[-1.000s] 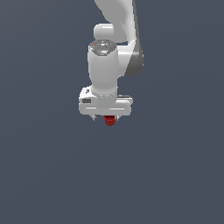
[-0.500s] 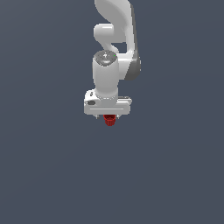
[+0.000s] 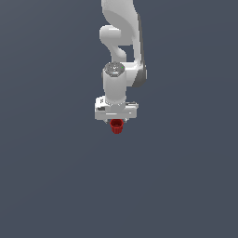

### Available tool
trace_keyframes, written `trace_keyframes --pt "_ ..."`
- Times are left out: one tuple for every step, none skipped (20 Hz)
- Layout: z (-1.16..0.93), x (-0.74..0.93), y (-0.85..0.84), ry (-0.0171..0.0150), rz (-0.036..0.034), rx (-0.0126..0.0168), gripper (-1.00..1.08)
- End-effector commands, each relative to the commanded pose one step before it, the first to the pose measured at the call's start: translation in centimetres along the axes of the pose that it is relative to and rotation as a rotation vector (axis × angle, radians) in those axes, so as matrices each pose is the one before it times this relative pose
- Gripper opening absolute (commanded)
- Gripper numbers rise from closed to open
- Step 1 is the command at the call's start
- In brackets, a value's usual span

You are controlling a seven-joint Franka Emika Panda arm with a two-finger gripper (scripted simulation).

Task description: Pick up the object and move it to a goal position.

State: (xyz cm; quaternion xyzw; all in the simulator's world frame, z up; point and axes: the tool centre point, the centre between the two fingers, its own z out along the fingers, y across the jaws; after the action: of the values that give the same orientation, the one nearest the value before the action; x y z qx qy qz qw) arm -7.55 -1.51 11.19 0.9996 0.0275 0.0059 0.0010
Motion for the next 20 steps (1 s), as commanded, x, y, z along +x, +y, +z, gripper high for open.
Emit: trace_keyframes --pt "0.687 -0.975 -0.154 -0.00515 -0.00774 0.00113 1.0" --pt "0.2 -0.285 -0.045 -0.0017 -0.00215 0.00034 1.0" --pt "0.166 -0.243 -0.037 -0.00141 -0.00178 0.00028 1.0" --pt "0.138 -0.199 -0.034 -0.0012 -0.00152 0.00024 1.0" --pt "0.108 -0.155 -0.027 -0.00095 -0.0012 0.00019 1.0" --pt "0.073 -0.112 -0.015 -0.0006 -0.00076 0.00012 1.0" --pt "0.047 -0.066 -0.013 -0.00043 -0.00054 0.00008 1.0" --pt "0.008 -0.024 0.005 0.0 0.0 0.0 1.0" --pt "-0.059 0.116 0.002 -0.00007 0.00068 -0.00005 1.0" --pt "0.03 -0.002 0.0 0.0 0.0 0.0 1.0" --pt "0.091 -0.005 0.0 0.0 0.0 0.0 1.0" --pt "0.151 -0.009 0.0 0.0 0.0 0.0 1.0" --pt "0.211 -0.013 0.001 0.0 0.0 0.0 1.0" --pt "0.27 -0.017 0.001 0.0 0.0 0.0 1.0" --pt "0.328 -0.021 0.001 0.0 0.0 0.0 1.0" --pt "0.385 -0.024 0.001 0.0 0.0 0.0 1.0" --pt "0.44 -0.027 0.001 0.0 0.0 0.0 1.0" --pt "0.493 -0.029 0.002 0.0 0.0 0.0 1.0" --pt "0.517 -0.027 0.002 0.0 0.0 0.0 1.0" --pt "0.471 -0.016 -0.032 -0.0001 -0.00068 0.00007 1.0"
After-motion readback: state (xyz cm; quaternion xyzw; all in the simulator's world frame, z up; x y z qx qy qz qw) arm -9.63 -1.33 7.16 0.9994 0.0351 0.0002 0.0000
